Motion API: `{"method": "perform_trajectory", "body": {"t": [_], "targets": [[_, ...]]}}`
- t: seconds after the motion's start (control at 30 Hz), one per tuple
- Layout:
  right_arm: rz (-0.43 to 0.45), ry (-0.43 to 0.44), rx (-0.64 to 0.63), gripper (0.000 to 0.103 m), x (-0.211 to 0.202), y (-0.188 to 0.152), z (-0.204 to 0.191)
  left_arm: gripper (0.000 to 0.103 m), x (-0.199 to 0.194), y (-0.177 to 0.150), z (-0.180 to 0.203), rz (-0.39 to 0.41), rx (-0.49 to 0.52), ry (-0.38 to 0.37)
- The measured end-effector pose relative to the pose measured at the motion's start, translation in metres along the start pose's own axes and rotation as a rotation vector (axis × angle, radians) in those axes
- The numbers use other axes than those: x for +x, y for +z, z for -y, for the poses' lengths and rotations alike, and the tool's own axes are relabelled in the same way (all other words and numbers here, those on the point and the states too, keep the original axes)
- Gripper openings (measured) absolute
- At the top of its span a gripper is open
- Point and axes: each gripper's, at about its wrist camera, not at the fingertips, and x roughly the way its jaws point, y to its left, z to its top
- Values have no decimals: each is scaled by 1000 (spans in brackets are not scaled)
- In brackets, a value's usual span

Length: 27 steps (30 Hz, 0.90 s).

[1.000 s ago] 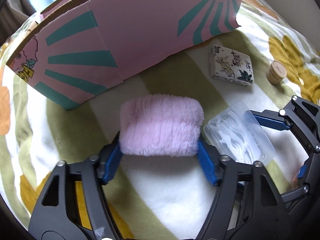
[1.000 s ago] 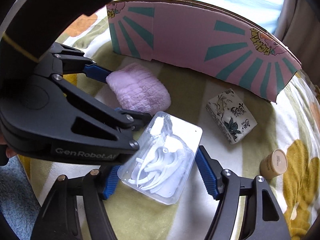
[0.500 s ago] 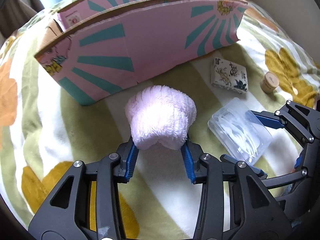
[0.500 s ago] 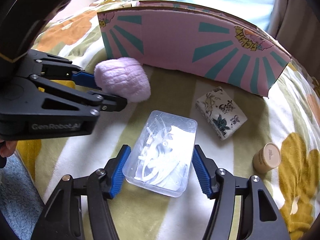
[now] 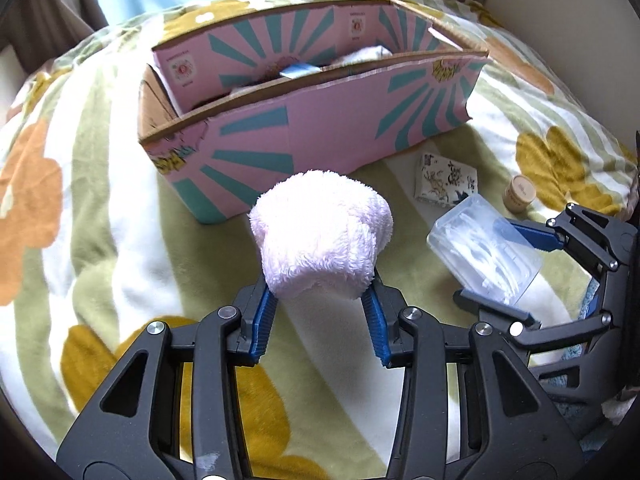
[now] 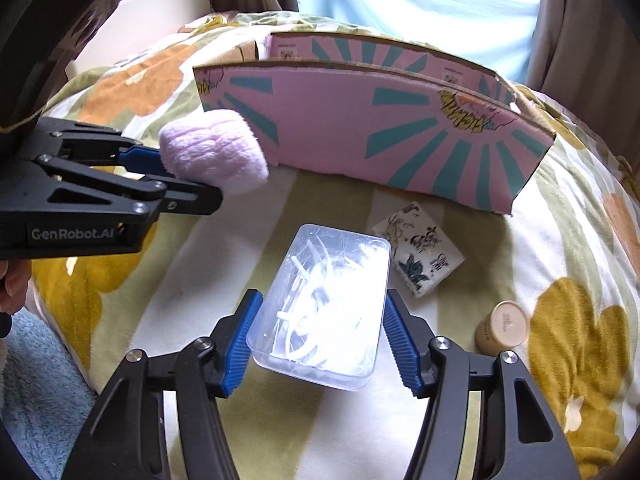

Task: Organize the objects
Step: 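Carry the pink pouch and clear case over the pink box and lower them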

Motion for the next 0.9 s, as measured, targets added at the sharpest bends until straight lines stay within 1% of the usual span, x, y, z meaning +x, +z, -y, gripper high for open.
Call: {"method": "perform_trajectory", "body": {"t": [0.07,0.2,0.33,0.4,0.53,0.73,0.9], "targets": [[8,2,6,56,0,4,12,37,-6,3,2,12,-4,1],[26,6,15,56,-17,10,29,37,-21,8,2,37,-13,4],[48,19,24,56,-32,22,37,37,-38,14,2,67,-24,8],[57,21,25,56,-29,27,44,37,-48,19,0,82,-34,5],[83,29,33,56,-47,42,55,37,-67,29,-2,116,-37,25],[119,34,25,56,-70,78,76,37,-85,50,-6,152,-36,45],[133,53,20,56,-78,119,94,37,-90,79,-12,162,-50,40]]}}
